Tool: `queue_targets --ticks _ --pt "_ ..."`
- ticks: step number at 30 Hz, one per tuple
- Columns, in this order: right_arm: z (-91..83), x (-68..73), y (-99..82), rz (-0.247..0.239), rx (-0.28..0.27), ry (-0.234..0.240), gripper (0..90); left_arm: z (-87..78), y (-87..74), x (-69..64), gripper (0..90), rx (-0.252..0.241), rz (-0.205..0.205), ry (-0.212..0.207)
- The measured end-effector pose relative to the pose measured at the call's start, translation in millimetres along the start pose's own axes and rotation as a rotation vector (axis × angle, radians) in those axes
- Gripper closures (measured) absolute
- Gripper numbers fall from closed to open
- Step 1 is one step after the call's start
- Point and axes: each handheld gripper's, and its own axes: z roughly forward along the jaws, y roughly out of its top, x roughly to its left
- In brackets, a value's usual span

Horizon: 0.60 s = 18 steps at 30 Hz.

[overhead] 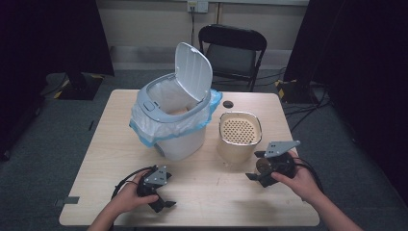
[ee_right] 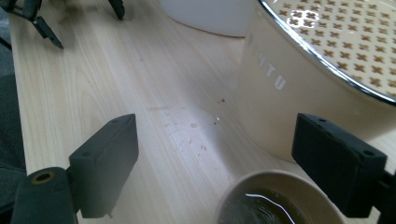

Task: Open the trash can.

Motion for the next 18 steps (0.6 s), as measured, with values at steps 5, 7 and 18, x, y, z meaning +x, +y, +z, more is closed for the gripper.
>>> queue_targets --ticks 5,7,18 --pt "-5.1 -7.1 -8.6 0.025 -0.008 -0.025 14.3 0.1 0.0 -0.2 0.0 -0.001 -0.002 0.000" --pt "-5.4 -10.5 -13.3 0.035 -0.006 -0.033 14.3 0.1 0.0 -0.2 0.0 -0.001 -0.002 0.000" --pt "-14.7 -19.3 -33.2 0.082 -0.031 -0.053 14.2 0.1 0.0 -0.2 0.0 -0.001 -0.002 0.000"
